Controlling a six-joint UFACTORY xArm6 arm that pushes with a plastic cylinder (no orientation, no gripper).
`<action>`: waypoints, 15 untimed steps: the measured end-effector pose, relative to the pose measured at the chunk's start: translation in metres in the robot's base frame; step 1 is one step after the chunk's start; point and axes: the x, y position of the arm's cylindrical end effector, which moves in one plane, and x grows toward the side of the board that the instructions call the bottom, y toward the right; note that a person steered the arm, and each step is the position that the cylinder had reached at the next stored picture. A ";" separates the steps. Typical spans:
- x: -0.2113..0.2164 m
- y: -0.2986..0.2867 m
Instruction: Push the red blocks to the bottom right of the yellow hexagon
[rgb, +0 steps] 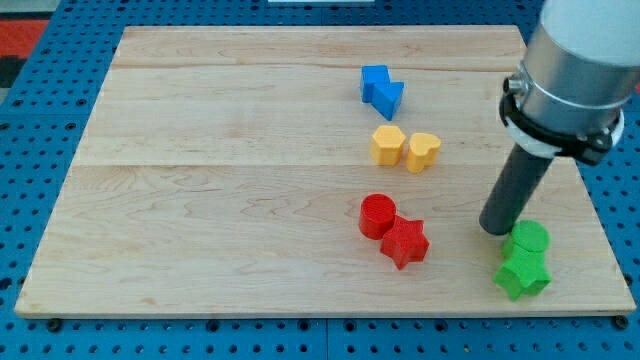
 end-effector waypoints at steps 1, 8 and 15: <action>0.001 0.000; 0.029 -0.074; -0.011 -0.098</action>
